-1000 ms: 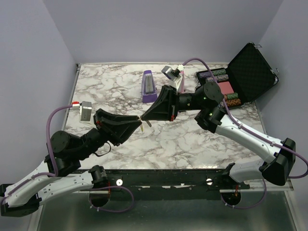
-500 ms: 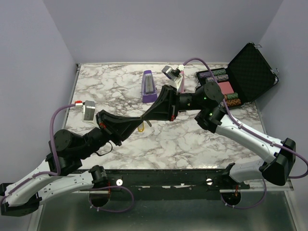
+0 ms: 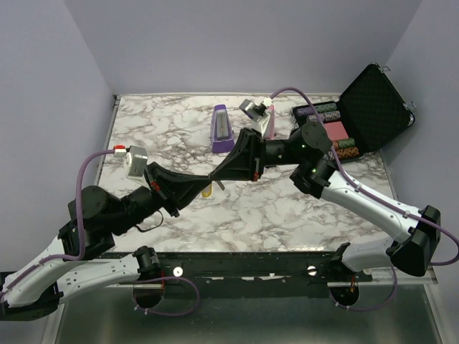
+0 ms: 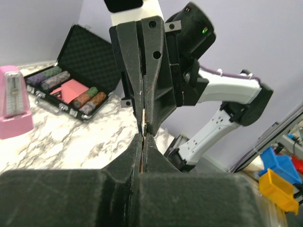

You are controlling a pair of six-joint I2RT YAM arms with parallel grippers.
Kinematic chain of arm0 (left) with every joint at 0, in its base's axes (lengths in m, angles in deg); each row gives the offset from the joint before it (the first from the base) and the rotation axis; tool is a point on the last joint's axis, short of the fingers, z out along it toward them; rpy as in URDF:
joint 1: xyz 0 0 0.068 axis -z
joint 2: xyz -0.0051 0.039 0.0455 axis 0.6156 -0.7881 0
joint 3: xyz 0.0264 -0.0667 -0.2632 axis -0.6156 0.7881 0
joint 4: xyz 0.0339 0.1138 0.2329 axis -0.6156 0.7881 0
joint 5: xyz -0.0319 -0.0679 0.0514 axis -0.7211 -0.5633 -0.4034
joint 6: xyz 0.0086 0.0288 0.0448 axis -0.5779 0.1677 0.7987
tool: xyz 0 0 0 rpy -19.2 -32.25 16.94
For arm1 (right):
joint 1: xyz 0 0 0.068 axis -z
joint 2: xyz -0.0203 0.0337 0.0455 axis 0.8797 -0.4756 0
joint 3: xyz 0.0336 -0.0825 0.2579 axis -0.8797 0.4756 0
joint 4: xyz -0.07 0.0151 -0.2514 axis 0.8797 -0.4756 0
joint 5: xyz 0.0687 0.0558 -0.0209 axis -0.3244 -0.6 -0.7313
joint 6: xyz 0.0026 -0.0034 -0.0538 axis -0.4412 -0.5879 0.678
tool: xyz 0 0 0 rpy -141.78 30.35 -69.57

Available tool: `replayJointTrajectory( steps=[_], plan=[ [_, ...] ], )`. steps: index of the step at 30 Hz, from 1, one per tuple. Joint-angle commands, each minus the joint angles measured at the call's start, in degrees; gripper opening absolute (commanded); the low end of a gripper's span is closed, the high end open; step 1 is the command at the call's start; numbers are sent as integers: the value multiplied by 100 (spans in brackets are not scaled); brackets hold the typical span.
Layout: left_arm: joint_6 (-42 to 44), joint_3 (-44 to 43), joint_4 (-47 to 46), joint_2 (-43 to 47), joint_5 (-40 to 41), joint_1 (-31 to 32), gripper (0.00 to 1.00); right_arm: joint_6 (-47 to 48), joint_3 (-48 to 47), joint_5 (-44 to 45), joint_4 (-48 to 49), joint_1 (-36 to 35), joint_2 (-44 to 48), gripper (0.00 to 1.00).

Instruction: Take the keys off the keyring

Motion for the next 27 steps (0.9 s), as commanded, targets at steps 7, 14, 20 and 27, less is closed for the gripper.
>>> replayJointTrajectory(
  steps=[7, 14, 20, 27],
  plan=[
    [965, -970, 2002, -268, -455, 22, 0, 590, -247, -417, -1408, -4, 92, 1],
    [1317, -1243, 2820, -409, -482, 22, 0, 537, -264, -469, -1514, -4, 66, 1],
    [1353, -1199, 2873, -444, -667, 22, 0, 528, -273, -417, -1523, -4, 48, 1],
    [923, -769, 2584, -426, -211, 22, 0, 906, -256, 241, -2181, -12, 163, 1]
  ],
)
